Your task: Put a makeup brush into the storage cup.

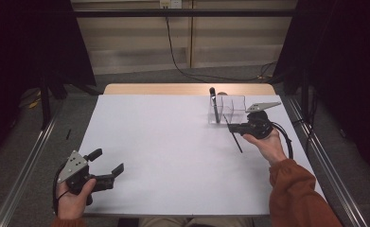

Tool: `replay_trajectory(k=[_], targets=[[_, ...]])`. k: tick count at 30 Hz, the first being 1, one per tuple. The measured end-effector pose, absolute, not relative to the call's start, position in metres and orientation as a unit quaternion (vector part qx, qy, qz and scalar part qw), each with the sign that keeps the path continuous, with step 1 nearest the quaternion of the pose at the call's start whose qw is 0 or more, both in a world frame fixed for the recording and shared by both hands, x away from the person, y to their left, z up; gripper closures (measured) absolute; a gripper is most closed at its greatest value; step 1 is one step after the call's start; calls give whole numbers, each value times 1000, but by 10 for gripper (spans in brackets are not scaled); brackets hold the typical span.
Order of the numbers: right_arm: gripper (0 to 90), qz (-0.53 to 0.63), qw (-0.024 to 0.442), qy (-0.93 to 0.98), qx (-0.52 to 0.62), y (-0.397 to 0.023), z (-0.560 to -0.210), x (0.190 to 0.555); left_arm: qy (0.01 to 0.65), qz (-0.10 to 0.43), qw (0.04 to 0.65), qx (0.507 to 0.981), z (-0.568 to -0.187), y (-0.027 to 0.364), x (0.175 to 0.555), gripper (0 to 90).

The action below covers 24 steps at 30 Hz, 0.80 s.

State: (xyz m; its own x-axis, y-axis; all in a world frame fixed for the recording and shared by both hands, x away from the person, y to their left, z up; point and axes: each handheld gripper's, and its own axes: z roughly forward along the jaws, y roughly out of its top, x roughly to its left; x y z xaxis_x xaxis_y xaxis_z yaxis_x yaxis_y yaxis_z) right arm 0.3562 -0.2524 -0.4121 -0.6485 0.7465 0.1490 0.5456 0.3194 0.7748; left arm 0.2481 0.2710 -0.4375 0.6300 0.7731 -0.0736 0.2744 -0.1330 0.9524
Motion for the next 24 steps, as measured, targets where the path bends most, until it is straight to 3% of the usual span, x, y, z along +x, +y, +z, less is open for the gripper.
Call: replay_trajectory(k=[24], targets=[[859,529,161,735,392,-261,-413,340,367,227,551,714,-437,272,246,37]])
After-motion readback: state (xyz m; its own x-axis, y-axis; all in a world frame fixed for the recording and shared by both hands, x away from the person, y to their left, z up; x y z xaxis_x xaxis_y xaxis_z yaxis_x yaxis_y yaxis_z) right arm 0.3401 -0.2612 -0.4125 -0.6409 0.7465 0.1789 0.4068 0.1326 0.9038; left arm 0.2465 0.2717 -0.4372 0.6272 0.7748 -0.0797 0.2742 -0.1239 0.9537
